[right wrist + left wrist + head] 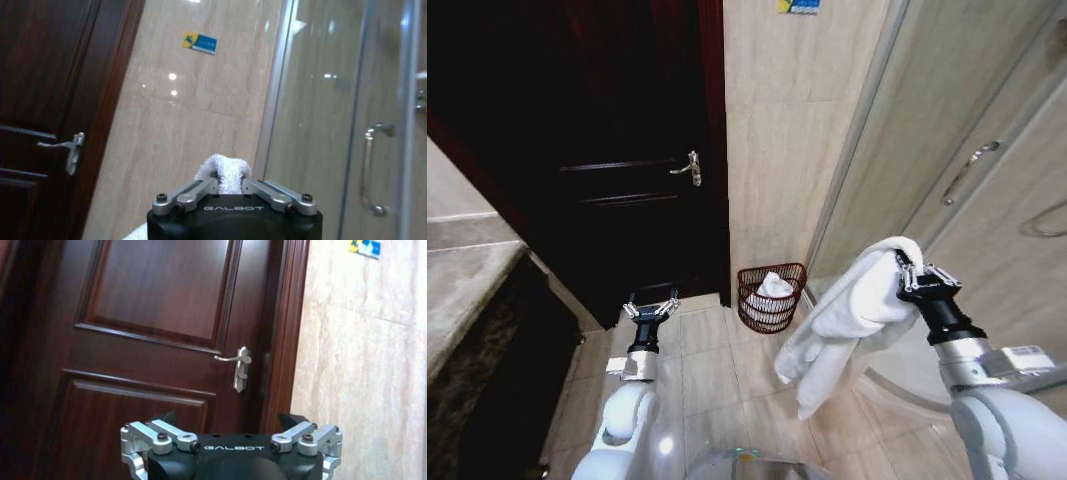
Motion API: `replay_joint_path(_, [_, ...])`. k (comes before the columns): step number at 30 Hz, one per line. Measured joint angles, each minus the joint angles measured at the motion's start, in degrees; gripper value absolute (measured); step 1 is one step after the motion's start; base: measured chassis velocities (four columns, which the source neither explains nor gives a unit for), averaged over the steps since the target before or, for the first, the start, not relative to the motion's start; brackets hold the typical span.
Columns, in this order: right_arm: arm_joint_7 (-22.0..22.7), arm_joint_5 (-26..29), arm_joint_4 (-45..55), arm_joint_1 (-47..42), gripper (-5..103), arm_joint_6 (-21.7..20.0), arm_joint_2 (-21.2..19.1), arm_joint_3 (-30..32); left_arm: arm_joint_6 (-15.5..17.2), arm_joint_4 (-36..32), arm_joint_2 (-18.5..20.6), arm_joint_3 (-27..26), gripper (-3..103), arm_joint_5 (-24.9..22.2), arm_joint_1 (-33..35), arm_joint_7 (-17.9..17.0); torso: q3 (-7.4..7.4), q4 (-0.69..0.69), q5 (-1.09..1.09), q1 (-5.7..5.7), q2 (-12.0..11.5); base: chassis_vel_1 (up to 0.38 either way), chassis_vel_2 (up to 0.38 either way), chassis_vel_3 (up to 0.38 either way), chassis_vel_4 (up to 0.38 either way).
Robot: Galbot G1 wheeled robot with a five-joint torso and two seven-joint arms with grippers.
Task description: Discard the used towel into the hamper.
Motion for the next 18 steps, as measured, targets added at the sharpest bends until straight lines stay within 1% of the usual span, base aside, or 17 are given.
replay_joint_path(3, [0.12,-0.34,0.18,-0.03,2,0.03,0.0,-0.35,0.06,-0.21,-0.1,0.02,100,-0.07,0.03,-0.01,0.0,0.02,0.02,0.01,-0.01,-0.201,0.237,0.238,-0.222])
replay_joint_path(5, [0.0,-0.79,0.24,-0.02,2,0.01,-0.03,-0.56,0.15,-0.39,-0.17,0.05,100,-0.09,0.02,-0.02,0.01,-0.01,0.0,0.04,-0.04,-0.16,0.196,0.201,-0.13])
replay_joint_path(8, [0.02,-0.92,0.27,0.1,2,-0.03,-0.13,-0.87,0.28,-0.51,-0.24,0.04,100,-0.08,0.04,-0.02,-0.01,0.02,0.01,0.01,-0.03,-0.119,0.172,0.144,-0.088])
replay_joint_path(12, [0.27,-0.86,0.23,0.25,2,-0.05,-0.26,-1.03,0.32,-0.52,-0.37,0.03,100,0.02,0.22,-0.02,-0.02,0.02,0.0,-0.03,-0.03,0.006,0.082,0.071,0.02])
replay_joint_path(15, [0.56,-0.63,0.09,0.32,2,-0.05,-0.47,-0.93,0.23,-0.45,-0.49,0.04,100,0.15,0.25,-0.08,-0.03,0.01,0.0,-0.05,-0.02,0.091,0.031,0.03,0.087])
replay_joint_path(18, [1.57,0.01,-0.23,0.8,2,-0.05,-0.87,-0.87,-0.73,0.01,-0.6,0.07,100,0.84,-0.07,-0.61,-0.04,0.01,0.0,-0.06,-0.02,0.088,0.05,0.037,0.078])
